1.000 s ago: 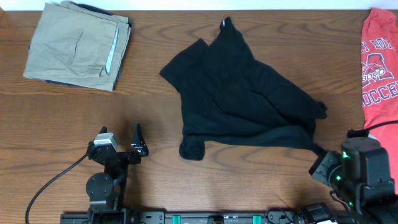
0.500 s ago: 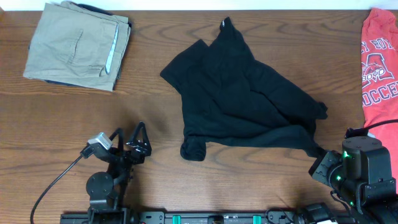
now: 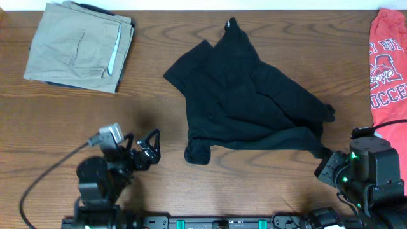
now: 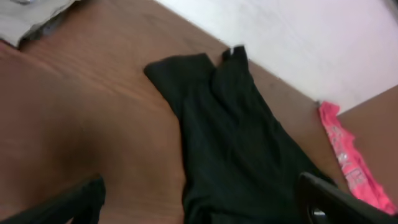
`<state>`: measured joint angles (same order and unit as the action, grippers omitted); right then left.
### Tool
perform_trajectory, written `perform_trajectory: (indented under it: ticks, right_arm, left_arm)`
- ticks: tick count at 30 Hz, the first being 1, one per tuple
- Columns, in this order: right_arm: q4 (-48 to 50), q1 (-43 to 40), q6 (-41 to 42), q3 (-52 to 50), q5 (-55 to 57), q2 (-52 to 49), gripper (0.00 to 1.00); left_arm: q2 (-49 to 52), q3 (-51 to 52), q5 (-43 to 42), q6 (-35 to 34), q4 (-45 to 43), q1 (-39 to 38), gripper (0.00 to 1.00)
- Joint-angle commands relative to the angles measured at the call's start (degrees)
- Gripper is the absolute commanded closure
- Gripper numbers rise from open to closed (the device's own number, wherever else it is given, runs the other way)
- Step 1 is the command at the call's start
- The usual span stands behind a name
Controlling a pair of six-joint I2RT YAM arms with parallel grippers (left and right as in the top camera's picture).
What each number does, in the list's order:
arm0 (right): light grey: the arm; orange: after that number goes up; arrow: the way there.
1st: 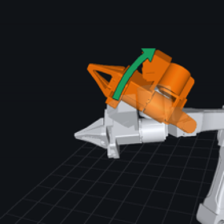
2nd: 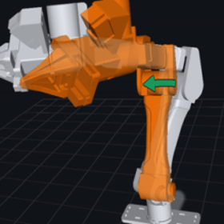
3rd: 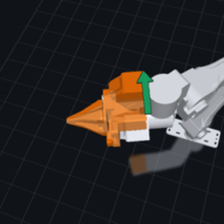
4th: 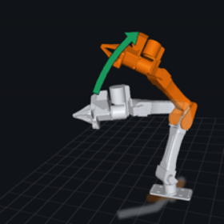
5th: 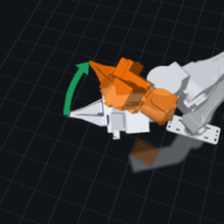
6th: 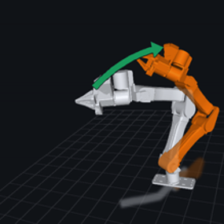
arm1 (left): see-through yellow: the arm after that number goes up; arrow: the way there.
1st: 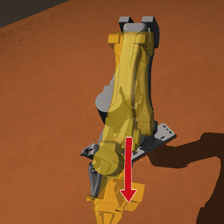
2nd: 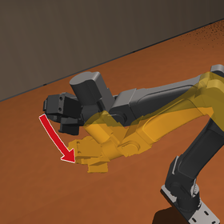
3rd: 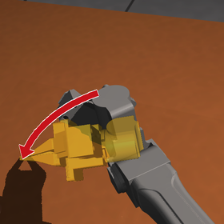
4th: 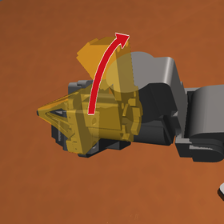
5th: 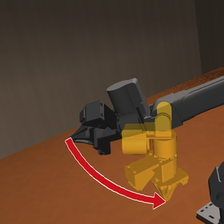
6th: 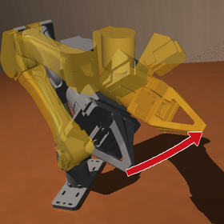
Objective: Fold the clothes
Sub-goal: 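Reach the left gripper to the shirt's lower left corner and grasp it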
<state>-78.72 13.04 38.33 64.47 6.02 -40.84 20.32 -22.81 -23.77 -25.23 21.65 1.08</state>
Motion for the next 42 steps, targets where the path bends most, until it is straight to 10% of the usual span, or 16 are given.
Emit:
perform_trajectory:
  ticks: [1, 7, 12, 42]
  right_arm:
    - [0.26, -0.48, -0.7, 0.87, -0.72, -0.85, 0.99]
    - [0.02, -0.48, -0.72, 0.85, -1.6, -2.34, 0.99]
    - [-0.13, -0.48, -0.74, 0.83, -1.62, -3.3, 0.99]
    - [0.24, -0.44, -1.55, 0.61, -2.45, -6.86, 0.99]
  left_arm:
    - [11.3, -11.78, -1.86, 10.14, 7.69, 0.07, 0.02]
    - [30.88, -26.27, -2.84, 15.04, 25.2, -2.16, 0.02]
    - [41.22, -26.93, -2.84, 1.29, 25.55, -2.29, 0.02]
    - [77.05, -26.93, 10.97, -6.58, 4.52, -22.12, 0.02]
